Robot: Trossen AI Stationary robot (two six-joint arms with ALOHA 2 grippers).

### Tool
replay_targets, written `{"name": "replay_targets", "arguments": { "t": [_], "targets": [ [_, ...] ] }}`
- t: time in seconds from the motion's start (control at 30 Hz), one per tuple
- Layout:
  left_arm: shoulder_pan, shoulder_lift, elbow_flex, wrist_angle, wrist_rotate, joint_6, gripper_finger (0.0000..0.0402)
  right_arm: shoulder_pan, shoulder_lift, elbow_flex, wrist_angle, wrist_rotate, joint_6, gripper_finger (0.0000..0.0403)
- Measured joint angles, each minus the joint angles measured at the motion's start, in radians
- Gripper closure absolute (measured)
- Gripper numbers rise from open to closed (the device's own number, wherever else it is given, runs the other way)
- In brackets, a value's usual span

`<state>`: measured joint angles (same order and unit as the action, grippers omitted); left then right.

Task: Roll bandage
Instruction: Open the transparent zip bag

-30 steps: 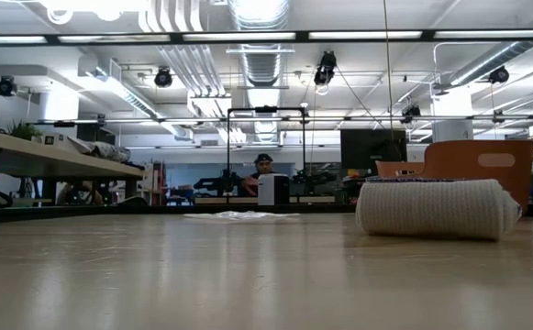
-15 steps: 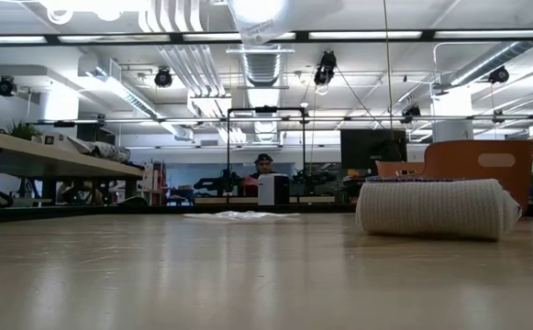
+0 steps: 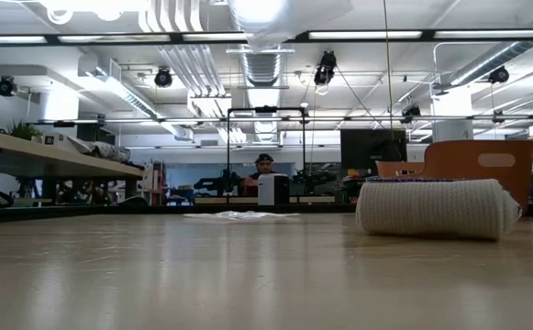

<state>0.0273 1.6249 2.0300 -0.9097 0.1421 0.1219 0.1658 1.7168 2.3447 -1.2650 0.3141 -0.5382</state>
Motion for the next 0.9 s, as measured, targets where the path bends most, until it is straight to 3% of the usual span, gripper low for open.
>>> {"name": "replay_targets", "arguments": {
  "t": [0.53,0.73,0.9],
  "targets": [
    [0.001,-0.012,-0.003,0.048,-0.031,0.027,0.0359,0.000,0.000,0.000,0.020,-0.001,0.064,0.0403],
    [0.000,-0.010,-0.003,0.044,-0.086,0.033,0.0362,0.000,0.000,0.000,0.020,-0.005,0.075,0.0403],
    [0.000,-0.011,-0.003,0.042,-0.103,0.048,0.0359,0.000,0.000,0.000,0.029,-0.057,0.071,0.0403]
  ]
}}
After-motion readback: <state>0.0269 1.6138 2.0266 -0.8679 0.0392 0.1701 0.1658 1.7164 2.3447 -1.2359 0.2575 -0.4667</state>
